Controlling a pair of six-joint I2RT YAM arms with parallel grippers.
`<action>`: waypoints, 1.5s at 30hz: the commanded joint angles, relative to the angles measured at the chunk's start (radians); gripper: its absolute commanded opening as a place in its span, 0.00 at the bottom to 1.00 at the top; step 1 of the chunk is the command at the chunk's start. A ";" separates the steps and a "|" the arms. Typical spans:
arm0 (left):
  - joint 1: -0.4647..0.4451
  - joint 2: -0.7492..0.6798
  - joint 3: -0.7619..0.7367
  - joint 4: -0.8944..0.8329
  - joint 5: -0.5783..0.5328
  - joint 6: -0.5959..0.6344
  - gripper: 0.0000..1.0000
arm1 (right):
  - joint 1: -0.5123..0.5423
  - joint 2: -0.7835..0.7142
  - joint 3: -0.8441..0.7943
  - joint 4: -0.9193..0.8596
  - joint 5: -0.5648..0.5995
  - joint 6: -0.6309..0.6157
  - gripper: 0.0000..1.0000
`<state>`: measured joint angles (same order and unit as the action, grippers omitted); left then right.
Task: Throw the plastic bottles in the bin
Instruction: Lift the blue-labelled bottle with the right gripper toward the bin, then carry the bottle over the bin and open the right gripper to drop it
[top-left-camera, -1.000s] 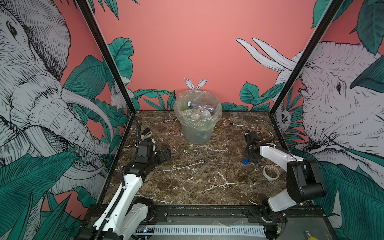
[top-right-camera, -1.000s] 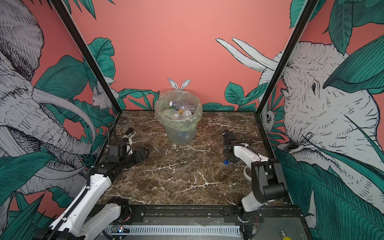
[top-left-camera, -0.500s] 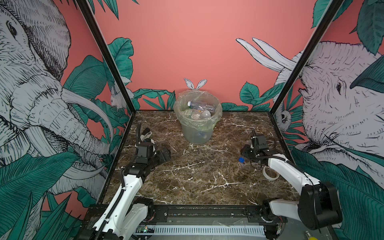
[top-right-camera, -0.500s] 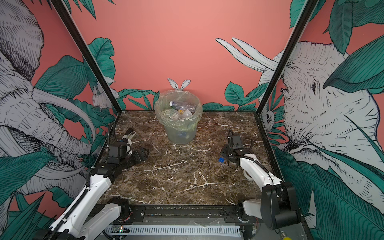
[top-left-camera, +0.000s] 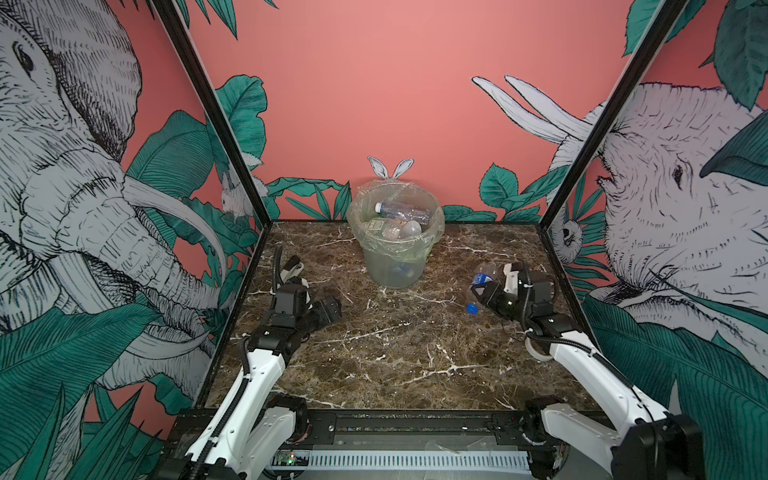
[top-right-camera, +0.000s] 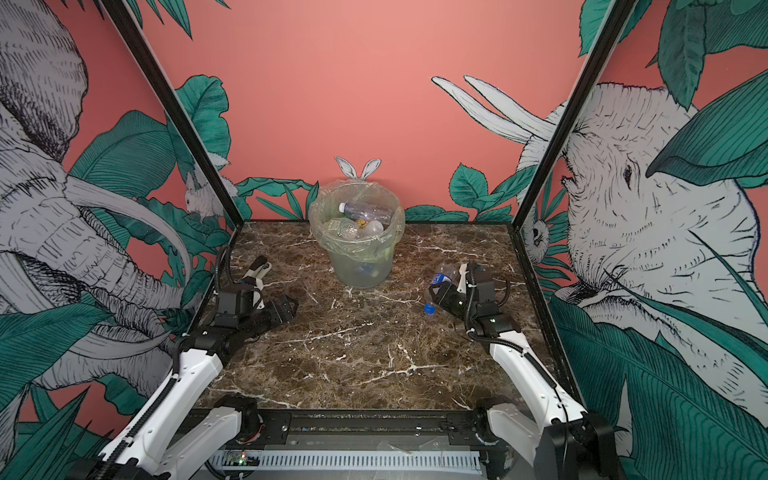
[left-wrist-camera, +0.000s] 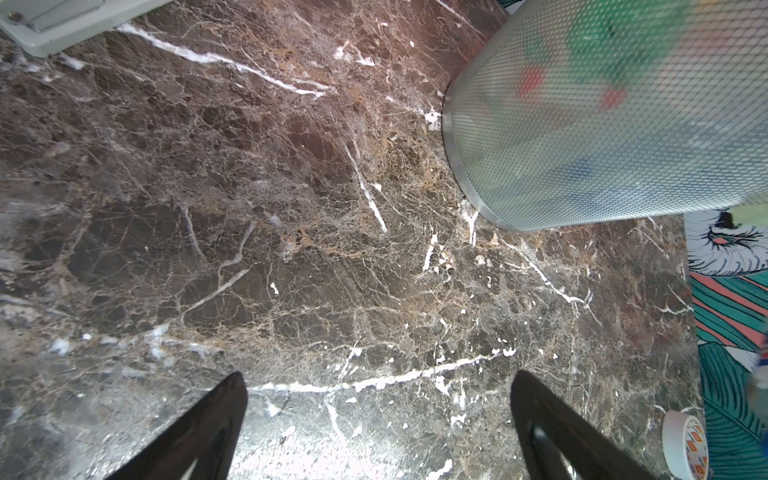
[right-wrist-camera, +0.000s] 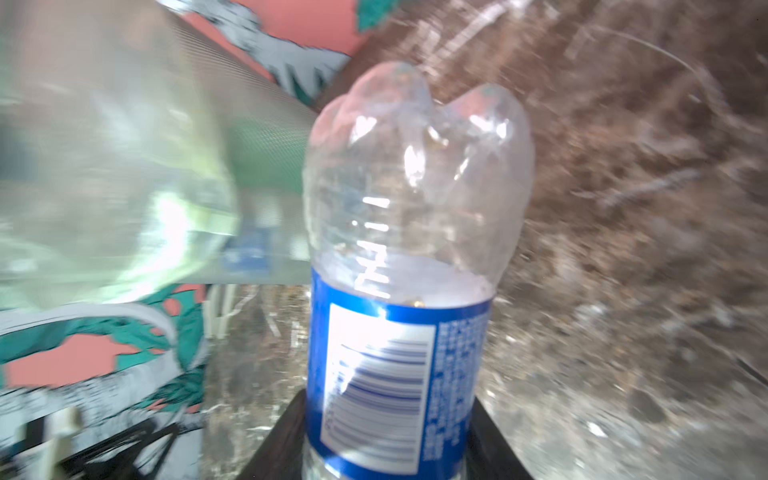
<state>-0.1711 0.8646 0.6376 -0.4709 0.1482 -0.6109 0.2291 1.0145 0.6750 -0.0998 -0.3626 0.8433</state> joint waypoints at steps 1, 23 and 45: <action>0.005 0.000 -0.005 -0.015 -0.012 -0.013 0.99 | 0.016 -0.037 0.018 0.163 -0.077 0.043 0.42; 0.005 -0.001 -0.009 -0.019 -0.023 -0.007 0.99 | 0.079 -0.064 0.091 0.152 -0.161 -0.150 0.41; 0.006 -0.001 -0.032 0.007 -0.007 -0.029 0.99 | 0.128 -0.026 0.330 -0.125 -0.053 -0.309 0.39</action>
<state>-0.1711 0.8761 0.6163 -0.4667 0.1383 -0.6247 0.3290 0.9283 0.8600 -0.2184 -0.4377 0.5892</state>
